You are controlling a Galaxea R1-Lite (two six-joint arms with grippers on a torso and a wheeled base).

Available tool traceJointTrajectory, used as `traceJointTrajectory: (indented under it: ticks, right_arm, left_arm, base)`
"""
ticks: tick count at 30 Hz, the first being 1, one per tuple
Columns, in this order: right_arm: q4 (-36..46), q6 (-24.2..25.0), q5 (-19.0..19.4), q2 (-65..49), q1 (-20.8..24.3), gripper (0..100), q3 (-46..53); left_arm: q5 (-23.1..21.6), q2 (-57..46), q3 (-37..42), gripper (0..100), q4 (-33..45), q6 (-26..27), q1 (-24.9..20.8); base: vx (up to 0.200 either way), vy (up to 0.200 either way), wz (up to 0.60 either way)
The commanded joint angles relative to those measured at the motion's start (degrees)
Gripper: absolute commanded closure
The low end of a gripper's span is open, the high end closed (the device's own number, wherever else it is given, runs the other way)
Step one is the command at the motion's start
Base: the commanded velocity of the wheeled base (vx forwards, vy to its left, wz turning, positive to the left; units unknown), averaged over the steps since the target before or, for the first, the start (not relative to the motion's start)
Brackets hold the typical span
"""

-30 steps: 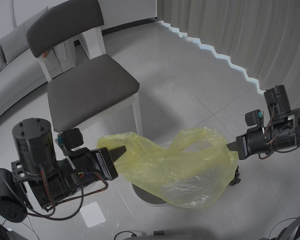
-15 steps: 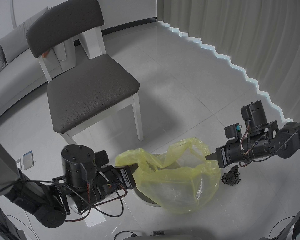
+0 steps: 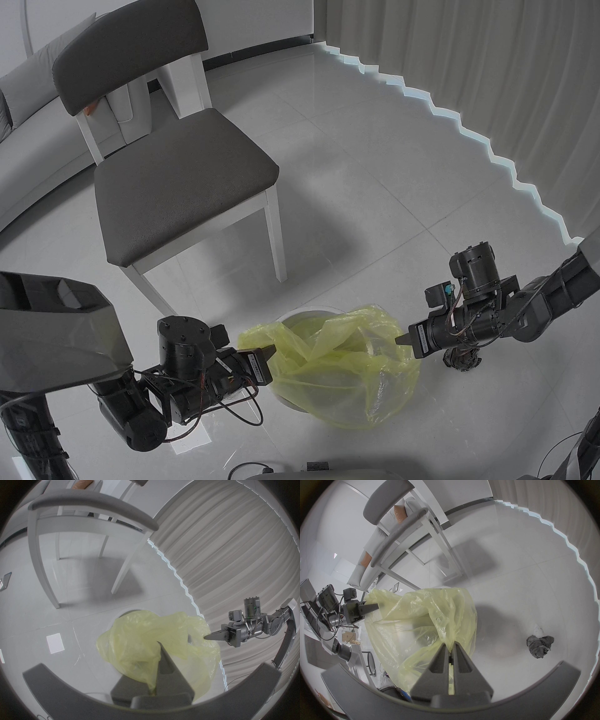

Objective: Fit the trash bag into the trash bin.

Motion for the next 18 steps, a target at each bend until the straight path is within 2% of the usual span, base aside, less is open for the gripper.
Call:
traceJointTrajectory:
  ticks: [1, 6, 11, 15, 18]
  right_arm:
    - [-1.83, 0.01, 0.08, 4.85, 0.22, 100, 0.42]
    - [-3.77, 0.45, -0.01, 7.31, 0.40, 100, -0.20]
    - [-6.23, 0.54, -0.01, 8.72, 0.57, 100, 0.42]
    - [-6.40, 0.45, -0.01, 8.98, 0.66, 100, 0.50]
    - [-6.40, 0.28, -0.01, 9.16, 0.57, 100, 0.50]
  left_arm:
    - [-0.63, 5.99, 1.50, 100, -2.19, -0.03, 1.62]
    - [-2.47, 9.68, 3.52, 100, -7.02, 0.32, 3.29]
    - [-3.27, 11.17, 5.89, 100, -10.54, 1.99, 2.94]
    - [-2.74, 13.28, 7.47, 100, -11.68, 10.34, 3.29]
    - [-2.65, 15.04, 7.74, 100, -12.82, 13.68, 3.38]
  base:
    - [0.000, 0.000, 0.00]
    - [0.000, 0.000, 0.00]
    - [0.000, 0.000, 0.00]
    - [0.000, 0.000, 0.00]
    - [0.000, 0.000, 0.00]
